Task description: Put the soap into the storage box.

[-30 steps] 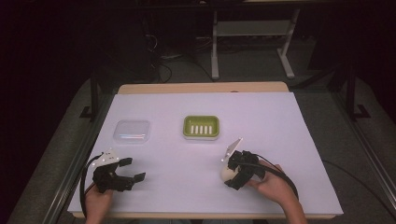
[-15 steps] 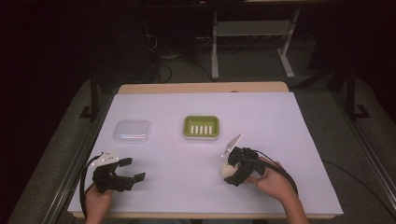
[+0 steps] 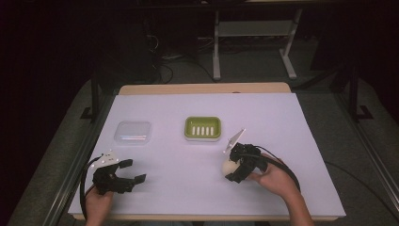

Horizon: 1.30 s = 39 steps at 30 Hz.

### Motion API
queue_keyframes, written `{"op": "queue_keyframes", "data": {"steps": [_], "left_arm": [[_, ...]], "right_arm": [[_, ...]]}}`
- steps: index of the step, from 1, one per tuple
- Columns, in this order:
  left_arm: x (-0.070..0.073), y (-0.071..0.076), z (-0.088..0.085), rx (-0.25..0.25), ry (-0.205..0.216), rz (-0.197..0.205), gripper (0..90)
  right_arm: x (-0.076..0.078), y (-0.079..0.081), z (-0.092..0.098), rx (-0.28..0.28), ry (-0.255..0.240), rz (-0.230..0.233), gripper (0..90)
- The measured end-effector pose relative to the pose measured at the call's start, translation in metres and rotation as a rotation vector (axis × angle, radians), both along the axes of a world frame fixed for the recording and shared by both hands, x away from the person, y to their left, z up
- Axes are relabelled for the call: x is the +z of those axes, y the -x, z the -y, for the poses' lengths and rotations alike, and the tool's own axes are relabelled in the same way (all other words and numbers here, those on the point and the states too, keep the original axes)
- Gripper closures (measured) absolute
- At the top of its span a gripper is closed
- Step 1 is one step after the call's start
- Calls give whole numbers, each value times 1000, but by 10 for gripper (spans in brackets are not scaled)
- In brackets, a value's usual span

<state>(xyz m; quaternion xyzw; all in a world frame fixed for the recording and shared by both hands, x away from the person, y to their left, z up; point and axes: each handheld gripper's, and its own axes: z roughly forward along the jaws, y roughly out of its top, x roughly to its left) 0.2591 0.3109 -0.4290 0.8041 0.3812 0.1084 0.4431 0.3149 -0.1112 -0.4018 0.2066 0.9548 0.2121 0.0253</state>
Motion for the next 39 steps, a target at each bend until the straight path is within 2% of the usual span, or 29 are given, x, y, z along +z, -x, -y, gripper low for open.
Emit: {"op": "queue_keyframes", "data": {"steps": [11, 21, 39], "left_arm": [[1, 0, -2, 0, -3, 4, 136], [0, 0, -2, 7, 16, 3, 136], [1, 0, -2, 4, 8, -1, 136]], "right_arm": [[10, -12, -2, 8, -12, -9, 237], [16, -20, -5, 16, -23, -16, 237], [27, -33, -9, 18, -24, -14, 238]]}}
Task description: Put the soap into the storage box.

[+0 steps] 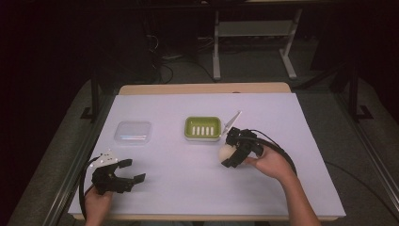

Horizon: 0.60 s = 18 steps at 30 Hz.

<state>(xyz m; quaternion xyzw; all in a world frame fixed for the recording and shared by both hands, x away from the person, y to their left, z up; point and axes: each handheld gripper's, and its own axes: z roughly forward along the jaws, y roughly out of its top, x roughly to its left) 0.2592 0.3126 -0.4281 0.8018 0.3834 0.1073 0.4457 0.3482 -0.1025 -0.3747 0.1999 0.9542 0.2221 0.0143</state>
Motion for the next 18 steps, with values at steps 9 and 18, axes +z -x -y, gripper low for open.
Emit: {"op": "queue_keyframes", "data": {"steps": [9, 18], "left_arm": [[0, 0, 0, 1, 5, 0, 136], [0, 0, 0, -1, 4, -2, 136]], "right_arm": [[5, -5, -2, 0, -4, -2, 237], [10, -9, -7, 7, -5, 1, 237]]}}
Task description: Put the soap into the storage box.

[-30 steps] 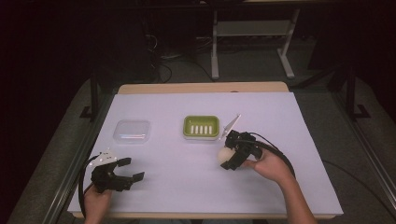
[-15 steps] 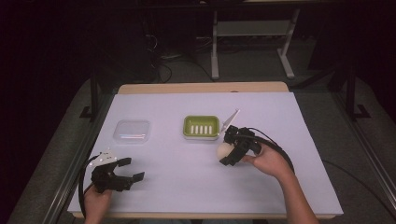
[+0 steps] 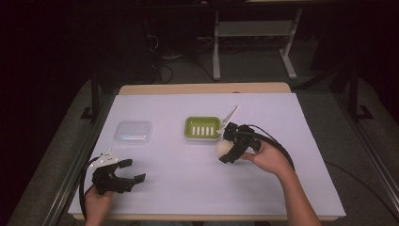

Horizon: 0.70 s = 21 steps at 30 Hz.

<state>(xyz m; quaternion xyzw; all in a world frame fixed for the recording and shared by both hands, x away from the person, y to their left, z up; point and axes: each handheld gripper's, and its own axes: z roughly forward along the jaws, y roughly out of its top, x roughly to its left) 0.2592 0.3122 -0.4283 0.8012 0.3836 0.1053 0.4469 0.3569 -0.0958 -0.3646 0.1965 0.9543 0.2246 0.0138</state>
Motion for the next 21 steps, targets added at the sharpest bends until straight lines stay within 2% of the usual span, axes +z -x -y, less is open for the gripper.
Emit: {"op": "queue_keyframes", "data": {"steps": [11, 21], "left_arm": [[-1, -1, 0, -5, -3, -2, 136], [0, 0, 0, -2, 1, -1, 136]], "right_arm": [[2, -4, -5, -1, -6, 3, 237], [10, -12, -11, 1, -20, 1, 237]]}}
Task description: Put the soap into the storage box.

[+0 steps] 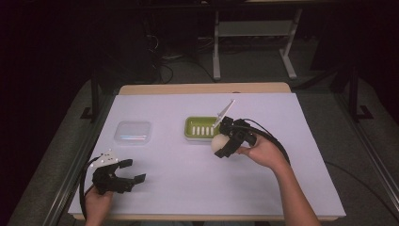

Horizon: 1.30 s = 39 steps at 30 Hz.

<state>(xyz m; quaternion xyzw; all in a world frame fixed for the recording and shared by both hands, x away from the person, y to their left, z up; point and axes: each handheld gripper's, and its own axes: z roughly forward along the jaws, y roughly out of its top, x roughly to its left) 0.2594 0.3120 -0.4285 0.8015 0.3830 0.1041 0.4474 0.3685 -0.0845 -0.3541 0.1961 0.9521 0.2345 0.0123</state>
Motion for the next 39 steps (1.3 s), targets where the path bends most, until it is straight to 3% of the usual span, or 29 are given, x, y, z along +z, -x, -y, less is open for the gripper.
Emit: {"op": "queue_keyframes", "data": {"steps": [12, 26, 39], "left_arm": [[0, 0, -1, 4, 7, 2, 136], [0, 0, -1, 0, 2, 3, 136], [0, -1, -2, -1, -1, 4, 136]], "right_arm": [[2, -13, -13, 17, 24, -15, 237], [8, -33, -30, 36, 59, 1, 237], [15, -53, -47, 47, 58, 2, 237]]}}
